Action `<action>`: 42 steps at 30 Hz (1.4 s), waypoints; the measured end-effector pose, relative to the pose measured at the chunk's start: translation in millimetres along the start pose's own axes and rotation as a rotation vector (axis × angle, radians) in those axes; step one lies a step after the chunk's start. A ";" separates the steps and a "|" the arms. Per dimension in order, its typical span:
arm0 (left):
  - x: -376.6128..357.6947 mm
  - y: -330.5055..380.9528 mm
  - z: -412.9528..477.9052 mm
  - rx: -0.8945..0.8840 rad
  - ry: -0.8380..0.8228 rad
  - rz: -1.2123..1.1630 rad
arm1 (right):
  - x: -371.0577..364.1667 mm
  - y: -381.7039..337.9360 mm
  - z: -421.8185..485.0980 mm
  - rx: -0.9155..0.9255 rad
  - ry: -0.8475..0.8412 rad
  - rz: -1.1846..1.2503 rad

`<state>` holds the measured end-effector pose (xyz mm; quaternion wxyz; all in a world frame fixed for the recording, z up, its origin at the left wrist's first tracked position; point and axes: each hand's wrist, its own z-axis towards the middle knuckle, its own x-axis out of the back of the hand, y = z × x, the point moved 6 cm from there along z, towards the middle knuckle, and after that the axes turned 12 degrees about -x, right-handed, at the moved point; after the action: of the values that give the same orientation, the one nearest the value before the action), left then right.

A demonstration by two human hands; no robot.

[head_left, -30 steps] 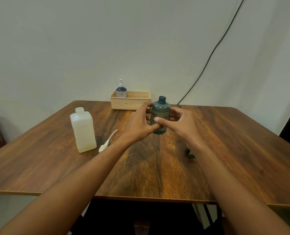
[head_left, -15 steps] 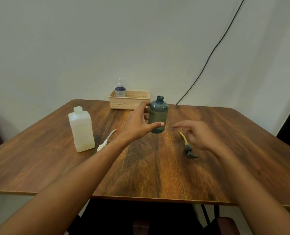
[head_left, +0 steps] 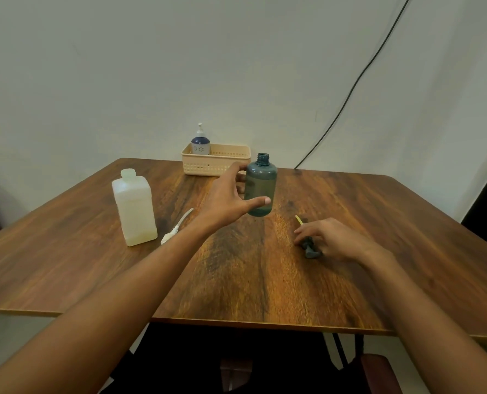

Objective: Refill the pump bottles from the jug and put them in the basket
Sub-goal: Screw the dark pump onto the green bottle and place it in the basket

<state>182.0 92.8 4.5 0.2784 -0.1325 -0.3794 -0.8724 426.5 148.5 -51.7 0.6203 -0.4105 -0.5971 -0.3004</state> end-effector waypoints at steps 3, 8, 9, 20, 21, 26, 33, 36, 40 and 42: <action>0.2 -3.0 -0.9 0.002 0.000 -0.002 | -2.6 1.5 -2.2 -0.010 -0.009 0.024; 0.0 -8.1 -1.1 0.018 -0.006 -0.011 | -1.0 -1.0 -5.9 0.014 0.047 0.012; -0.6 -8.8 -1.3 0.021 -0.009 -0.012 | 0.7 -1.9 -6.7 0.007 0.065 0.036; -0.7 -12.5 -0.7 0.031 -0.015 -0.018 | 114.2 -22.9 -36.8 0.031 0.690 0.769; -1.1 -12.5 -0.6 0.033 -0.019 -0.022 | 127.0 -25.2 -40.9 0.062 0.739 0.848; -2.0 -12.0 -0.8 0.037 -0.022 -0.007 | 170.0 -39.7 -50.2 0.204 0.840 1.108; -1.7 -10.4 -0.1 0.028 -0.031 -0.003 | 181.6 -59.9 -40.3 0.228 0.817 1.141; 0.7 -9.7 0.1 0.026 -0.037 0.001 | 180.7 -63.2 -35.6 0.228 0.801 1.162; 2.8 -8.0 1.8 0.023 -0.043 0.008 | 179.4 -67.5 -27.4 0.223 0.769 1.154; 2.8 -6.4 2.1 0.020 -0.045 0.017 | 177.8 -72.2 -21.8 0.219 0.730 1.116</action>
<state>176.0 96.8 3.4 0.2785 -0.1525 -0.3930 -0.8630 393.9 115.6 135.8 0.8825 -0.4642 -0.0747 0.0077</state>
